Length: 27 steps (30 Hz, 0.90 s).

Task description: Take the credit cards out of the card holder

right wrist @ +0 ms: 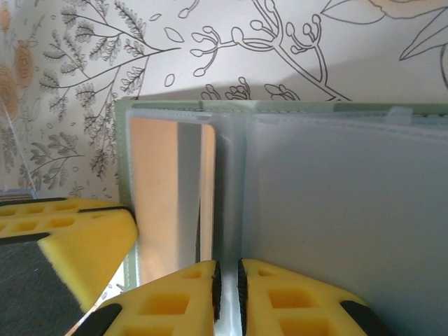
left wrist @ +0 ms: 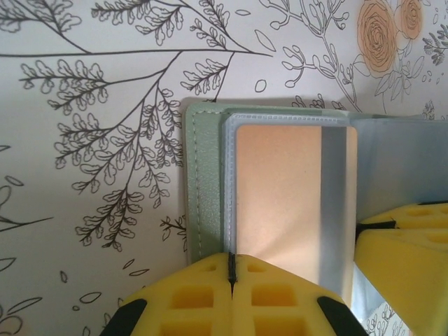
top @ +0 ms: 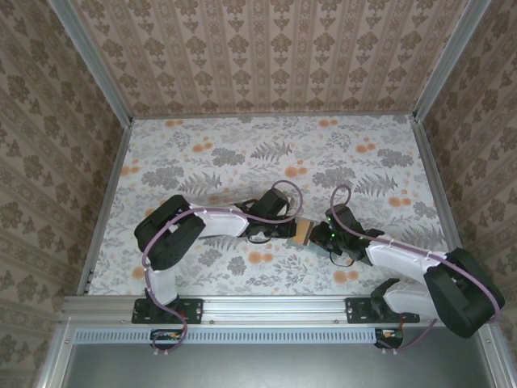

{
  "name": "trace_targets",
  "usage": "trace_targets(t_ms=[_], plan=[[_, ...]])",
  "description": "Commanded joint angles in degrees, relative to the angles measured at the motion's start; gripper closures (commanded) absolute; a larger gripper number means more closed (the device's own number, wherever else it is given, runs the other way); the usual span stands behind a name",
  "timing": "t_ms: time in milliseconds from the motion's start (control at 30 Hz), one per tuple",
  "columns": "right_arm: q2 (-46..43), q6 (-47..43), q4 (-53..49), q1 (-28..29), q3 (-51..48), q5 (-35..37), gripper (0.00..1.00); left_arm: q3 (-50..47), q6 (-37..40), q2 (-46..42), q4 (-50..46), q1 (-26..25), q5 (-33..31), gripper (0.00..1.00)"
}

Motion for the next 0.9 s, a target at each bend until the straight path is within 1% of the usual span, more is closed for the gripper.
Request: trace_targets(t_ms=[0, 300, 667, 867], plan=[[-1.88, -0.42, -1.90, 0.00, 0.13, 0.36, 0.81, 0.62, -0.18, 2.31, -2.35, -1.12, 0.39, 0.96], [2.11, 0.16, 0.16, -0.09, -0.14, -0.38, 0.82, 0.38, -0.15, 2.01, -2.38, -1.18, 0.21, 0.96], [-3.42, -0.71, -5.09, -1.03, -0.83, 1.54, 0.81, 0.46, -0.14, 2.05, -2.61, -1.14, 0.27, 0.96], [-2.68, -0.68, -2.72, -1.93, -1.98, -0.16, 0.82, 0.48, -0.15, 1.95, -2.62, -1.13, 0.21, 0.96]])
